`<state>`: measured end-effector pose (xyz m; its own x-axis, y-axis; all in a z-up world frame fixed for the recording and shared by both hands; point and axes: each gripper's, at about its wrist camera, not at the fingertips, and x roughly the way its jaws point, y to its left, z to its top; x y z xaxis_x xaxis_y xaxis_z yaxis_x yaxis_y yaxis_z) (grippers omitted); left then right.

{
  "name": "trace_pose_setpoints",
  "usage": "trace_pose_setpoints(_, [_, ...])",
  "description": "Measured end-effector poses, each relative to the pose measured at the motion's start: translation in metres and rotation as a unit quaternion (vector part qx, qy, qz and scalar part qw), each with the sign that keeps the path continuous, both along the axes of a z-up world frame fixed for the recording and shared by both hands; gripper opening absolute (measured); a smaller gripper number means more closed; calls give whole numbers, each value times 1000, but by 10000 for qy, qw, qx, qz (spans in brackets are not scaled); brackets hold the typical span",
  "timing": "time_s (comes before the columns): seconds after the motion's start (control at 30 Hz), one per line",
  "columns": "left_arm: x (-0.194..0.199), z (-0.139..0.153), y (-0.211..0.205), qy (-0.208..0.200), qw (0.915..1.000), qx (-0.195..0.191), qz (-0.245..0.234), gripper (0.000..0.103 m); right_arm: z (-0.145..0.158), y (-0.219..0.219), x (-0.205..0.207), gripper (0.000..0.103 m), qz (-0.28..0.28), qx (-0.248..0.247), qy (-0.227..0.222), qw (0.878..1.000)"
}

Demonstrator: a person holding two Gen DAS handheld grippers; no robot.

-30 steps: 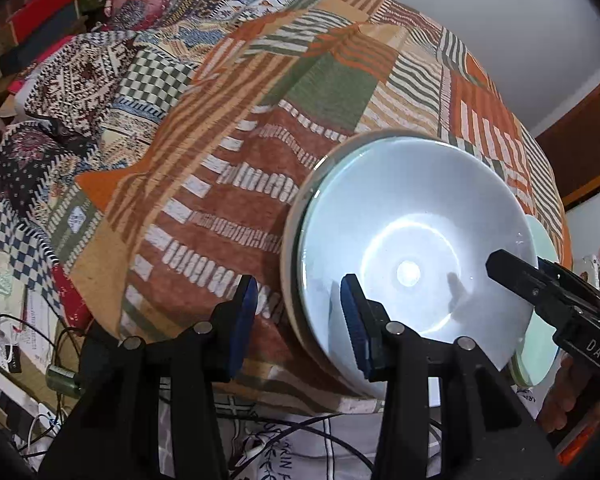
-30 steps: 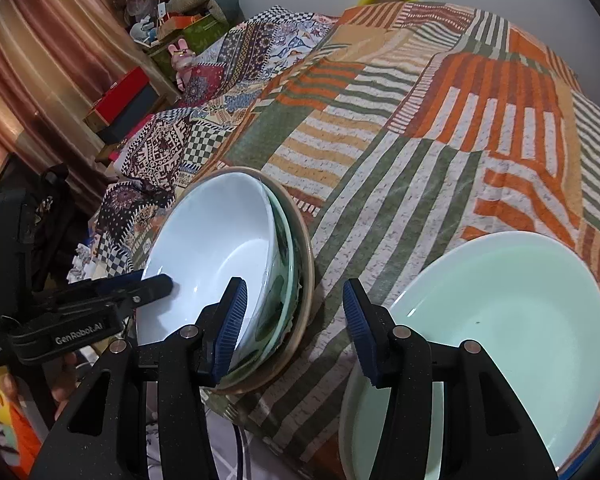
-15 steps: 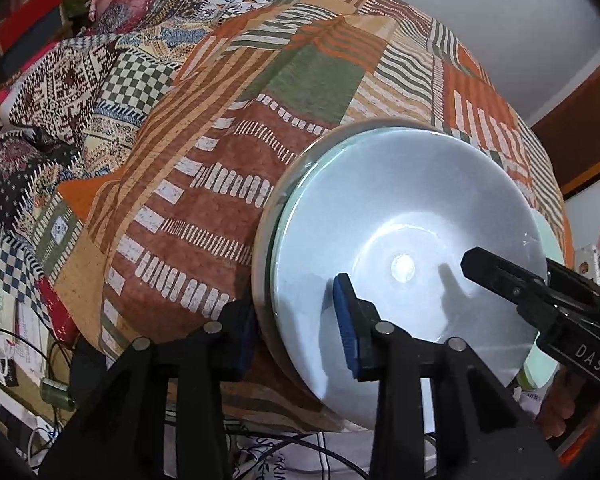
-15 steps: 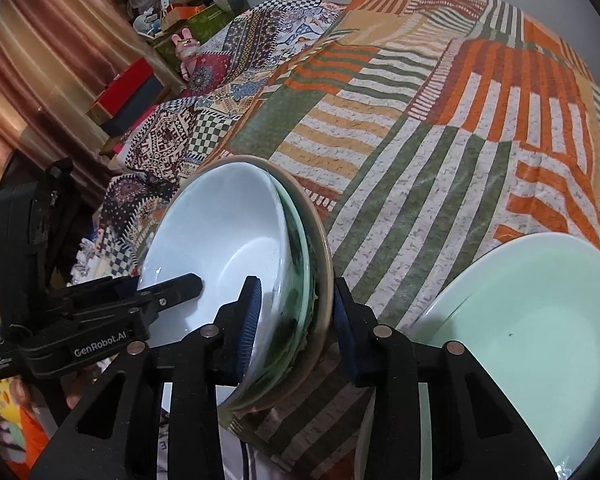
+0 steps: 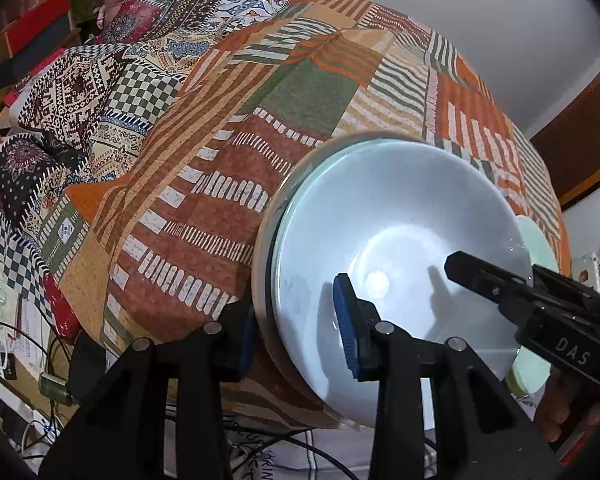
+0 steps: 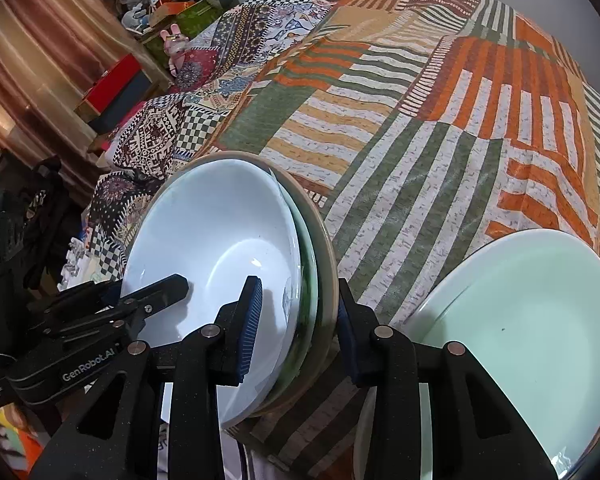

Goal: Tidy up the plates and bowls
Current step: 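Grasp the rim of the stacked bowls with both grippers and lift them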

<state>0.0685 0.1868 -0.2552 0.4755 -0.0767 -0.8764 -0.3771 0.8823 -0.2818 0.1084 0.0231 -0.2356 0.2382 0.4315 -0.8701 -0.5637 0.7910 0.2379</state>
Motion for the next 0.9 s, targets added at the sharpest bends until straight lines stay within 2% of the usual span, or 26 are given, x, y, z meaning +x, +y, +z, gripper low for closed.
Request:
trace_pose_setpoints(0.43, [-3, 18, -7, -173, 9998, 17, -8, 35, 18, -6, -5, 33, -93, 91, -197, 9997])
trace_pose_setpoints(0.9, [-18, 72, -14, -714, 9969, 334, 67, 35, 59, -14, -22, 33, -52, 487, -571, 9972])
